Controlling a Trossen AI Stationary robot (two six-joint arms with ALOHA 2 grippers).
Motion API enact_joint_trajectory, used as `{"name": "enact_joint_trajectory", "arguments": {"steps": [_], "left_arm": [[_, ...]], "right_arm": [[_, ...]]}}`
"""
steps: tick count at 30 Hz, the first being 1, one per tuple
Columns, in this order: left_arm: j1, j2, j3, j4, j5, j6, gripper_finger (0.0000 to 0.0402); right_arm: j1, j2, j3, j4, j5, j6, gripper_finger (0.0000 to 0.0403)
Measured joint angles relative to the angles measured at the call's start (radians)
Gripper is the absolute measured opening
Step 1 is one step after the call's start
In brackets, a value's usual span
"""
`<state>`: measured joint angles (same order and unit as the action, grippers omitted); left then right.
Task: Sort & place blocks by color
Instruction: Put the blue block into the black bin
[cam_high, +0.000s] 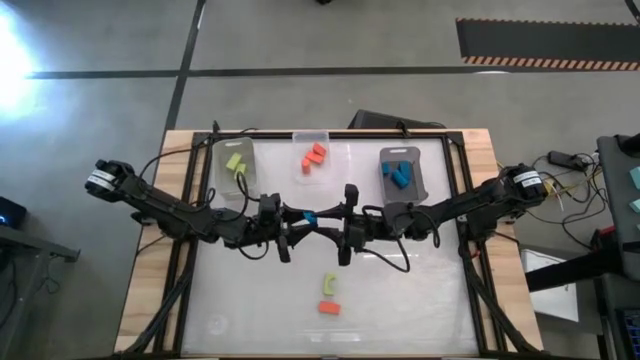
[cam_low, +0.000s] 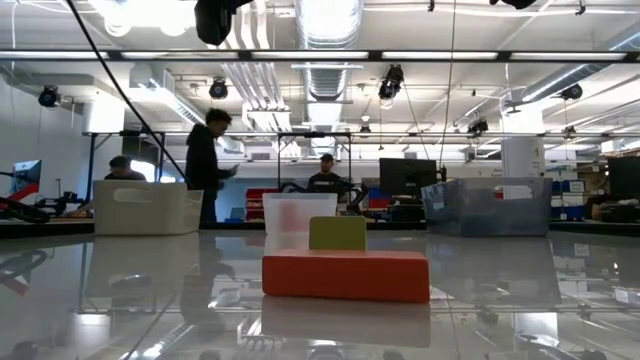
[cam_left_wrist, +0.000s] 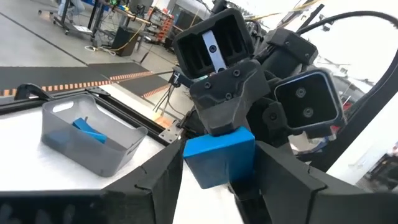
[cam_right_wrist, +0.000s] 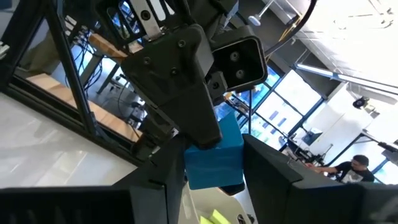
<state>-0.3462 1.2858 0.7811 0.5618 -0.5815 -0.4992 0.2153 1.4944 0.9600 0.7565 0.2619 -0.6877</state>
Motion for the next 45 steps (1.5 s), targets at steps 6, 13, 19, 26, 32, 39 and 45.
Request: {"name": "enact_joint_trajectory", "arguments": {"steps": [6,13,19,26,32,39,45], "left_arm": [[0.000,-0.013,0.000,-0.056,0.004,0.021,0.0224],[0.000,-0.041,0.000,-0.155,0.004,0.167,0.0289],[0.000,-0.121,-0.001,-0.363,-0.043,0.248,0.0297],[0.000,-0.150,-0.003,-0.477,-0.084,0.255,0.0297],[0.000,-0.149,-0.003,-0.476,-0.088,0.279,0.0297],[0.000,-0.150,-0.003,-0.477,-0.089,0.280,0.0297],[0.000,-0.148,-0.003,-0.476,-0.090,0.300,0.0297]], "right_arm": [[0.000,0.000,0.000,-0.035,0.002,0.035,0.0127],[0.000,-0.010,0.000,-0.141,0.060,0.102,0.0127],[-0.005,-0.068,0.001,-0.324,0.208,0.237,0.0127],[-0.138,-0.152,0.120,-0.772,0.263,0.522,0.0127],[-0.390,-0.150,0.273,-1.270,0.144,0.777,0.0127],[-0.744,-0.099,0.310,-1.659,-0.161,0.943,0.0127],[-0.909,-0.069,0.259,-1.779,-0.168,0.968,0.0127]]}}
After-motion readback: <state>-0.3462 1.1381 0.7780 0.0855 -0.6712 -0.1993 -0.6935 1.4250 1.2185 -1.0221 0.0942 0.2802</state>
